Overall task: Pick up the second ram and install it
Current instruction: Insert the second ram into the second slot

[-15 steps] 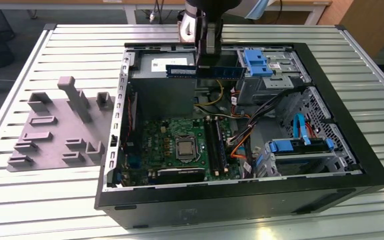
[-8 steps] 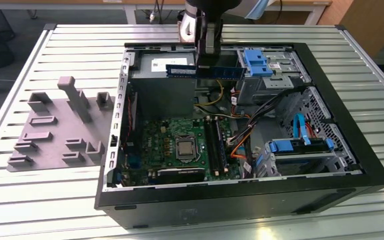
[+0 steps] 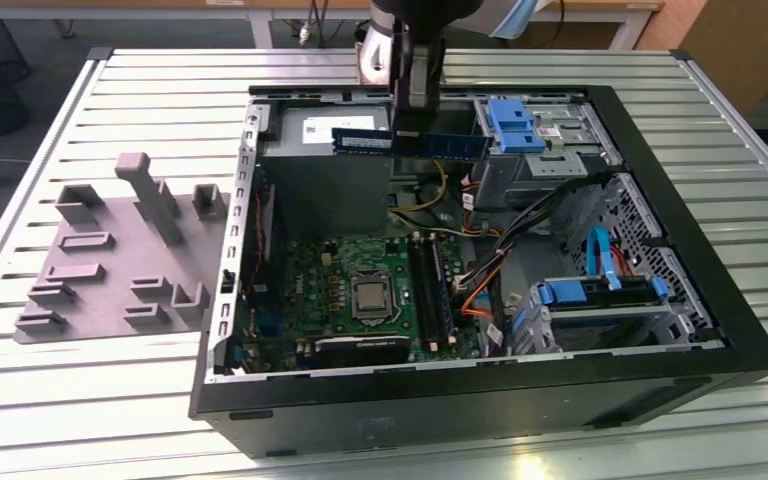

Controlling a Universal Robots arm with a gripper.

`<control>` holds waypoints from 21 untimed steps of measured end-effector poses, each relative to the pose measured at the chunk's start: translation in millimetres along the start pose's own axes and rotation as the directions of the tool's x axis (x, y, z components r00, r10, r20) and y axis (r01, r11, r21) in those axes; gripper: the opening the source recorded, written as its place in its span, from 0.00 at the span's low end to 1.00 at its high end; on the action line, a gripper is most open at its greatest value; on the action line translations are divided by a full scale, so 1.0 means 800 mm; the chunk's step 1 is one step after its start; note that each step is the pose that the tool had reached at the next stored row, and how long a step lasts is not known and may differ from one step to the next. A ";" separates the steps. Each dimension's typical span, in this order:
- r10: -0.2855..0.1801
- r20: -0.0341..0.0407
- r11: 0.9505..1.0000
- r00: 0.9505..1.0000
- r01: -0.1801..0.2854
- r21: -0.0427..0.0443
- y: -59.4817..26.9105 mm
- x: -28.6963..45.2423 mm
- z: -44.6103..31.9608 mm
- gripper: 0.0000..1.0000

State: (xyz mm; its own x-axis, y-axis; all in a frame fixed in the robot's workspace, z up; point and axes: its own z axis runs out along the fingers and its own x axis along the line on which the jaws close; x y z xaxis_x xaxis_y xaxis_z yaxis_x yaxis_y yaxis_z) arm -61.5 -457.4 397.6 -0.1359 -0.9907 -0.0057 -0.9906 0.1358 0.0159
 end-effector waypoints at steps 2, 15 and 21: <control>0.005 0.000 1.000 1.000 -0.005 0.000 0.000 0.0000 0.0000 0.14; 0.035 0.001 0.999 0.999 -0.035 0.000 0.000 0.0000 0.0000 0.14; 0.048 0.001 0.999 0.999 -0.048 0.000 0.000 0.0000 0.0001 0.14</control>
State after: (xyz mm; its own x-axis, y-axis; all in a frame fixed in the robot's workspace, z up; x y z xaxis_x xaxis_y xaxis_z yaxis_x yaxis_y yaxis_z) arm -61.5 -457.4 397.6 -0.1837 -0.9830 -0.0057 -0.9829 0.1836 0.0159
